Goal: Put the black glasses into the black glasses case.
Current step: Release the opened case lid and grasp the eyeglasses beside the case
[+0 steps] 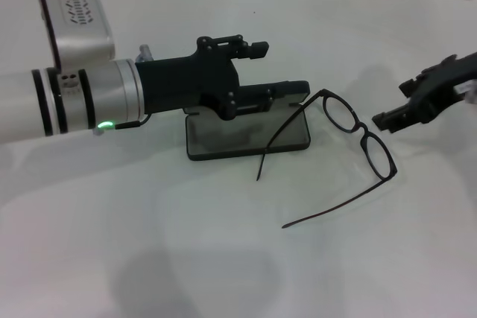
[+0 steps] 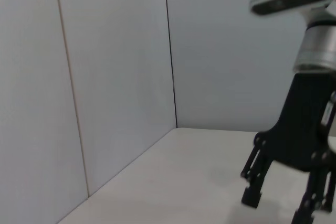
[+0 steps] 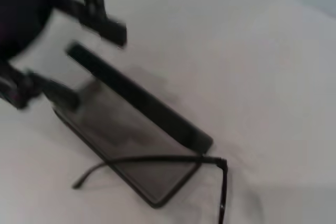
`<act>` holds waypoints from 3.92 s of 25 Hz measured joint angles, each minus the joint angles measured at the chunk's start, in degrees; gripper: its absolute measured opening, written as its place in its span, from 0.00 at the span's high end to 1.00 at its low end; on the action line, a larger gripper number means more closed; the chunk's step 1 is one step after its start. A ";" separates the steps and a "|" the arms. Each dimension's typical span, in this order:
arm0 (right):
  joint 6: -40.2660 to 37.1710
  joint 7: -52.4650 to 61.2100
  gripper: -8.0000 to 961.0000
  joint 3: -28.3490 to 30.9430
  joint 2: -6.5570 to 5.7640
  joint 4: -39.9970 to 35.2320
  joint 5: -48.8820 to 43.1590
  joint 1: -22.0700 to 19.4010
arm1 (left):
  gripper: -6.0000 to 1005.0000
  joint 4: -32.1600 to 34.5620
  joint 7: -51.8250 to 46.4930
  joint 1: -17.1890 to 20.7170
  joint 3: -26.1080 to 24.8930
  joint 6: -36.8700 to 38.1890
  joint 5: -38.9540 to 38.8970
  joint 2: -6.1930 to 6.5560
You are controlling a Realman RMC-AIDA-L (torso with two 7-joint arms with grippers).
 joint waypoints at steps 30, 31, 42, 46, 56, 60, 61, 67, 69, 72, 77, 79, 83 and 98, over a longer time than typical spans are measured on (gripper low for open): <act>13.68 4.53 0.56 -14.16 0.69 18.17 -2.52 8.10 | 0.34 -0.12 0.83 -0.39 0.33 -0.98 0.20 -0.13; 13.95 4.38 0.57 -14.19 0.68 18.44 -2.52 8.19 | 0.34 -0.24 0.84 -0.39 0.33 -0.98 0.12 -0.13; 15.17 3.94 0.77 -15.39 0.36 16.24 -2.28 5.95 | 0.35 -0.97 0.78 0.05 0.65 -0.20 -1.01 -0.20; 11.96 2.18 0.81 -11.52 -0.04 8.91 -1.88 1.02 | 0.35 -1.17 0.89 1.16 0.45 0.83 -3.99 -0.19; -1.54 -18.80 0.93 12.29 0.15 5.61 19.14 -8.15 | 0.35 -1.64 2.94 2.43 -0.10 5.76 -7.04 -0.04; -1.60 -20.25 0.97 13.97 0.04 8.44 19.79 -8.18 | 0.35 -2.14 3.49 2.23 -0.11 5.79 -7.83 -0.02; -1.55 -19.76 0.97 13.98 0.00 8.94 19.57 -7.91 | 0.35 -2.32 3.52 2.05 -0.11 5.80 -7.90 -0.03; -1.72 -11.28 0.96 10.52 0.09 4.64 14.40 -5.90 | 0.35 -4.08 4.24 0.60 -0.01 5.83 -7.52 0.07; -1.62 -7.57 0.96 7.88 0.10 2.84 11.74 -5.09 | 0.35 -4.33 4.45 0.37 0.15 5.83 -7.43 0.07; -1.20 -1.70 0.83 2.53 0.23 1.51 5.89 -3.14 | 0.35 -4.41 4.44 0.14 0.20 5.80 -7.39 0.11; 2.67 5.75 0.69 -4.99 0.33 1.86 -0.56 -1.35 | 0.35 -4.41 4.15 -0.28 0.33 5.77 -7.36 0.17; 3.83 7.03 0.66 -6.82 0.33 1.97 -1.38 -1.30 | 0.35 -4.41 4.14 -0.30 0.36 5.76 -7.35 0.15; 5.59 7.91 0.66 -8.36 0.47 3.51 -1.76 -1.29 | 0.35 -4.41 4.12 -0.30 0.42 5.74 -7.28 0.08; 13.68 9.14 0.69 -12.59 0.50 11.96 -1.84 -0.13 | 0.35 -6.17 4.25 -1.61 0.55 5.73 -7.14 -0.03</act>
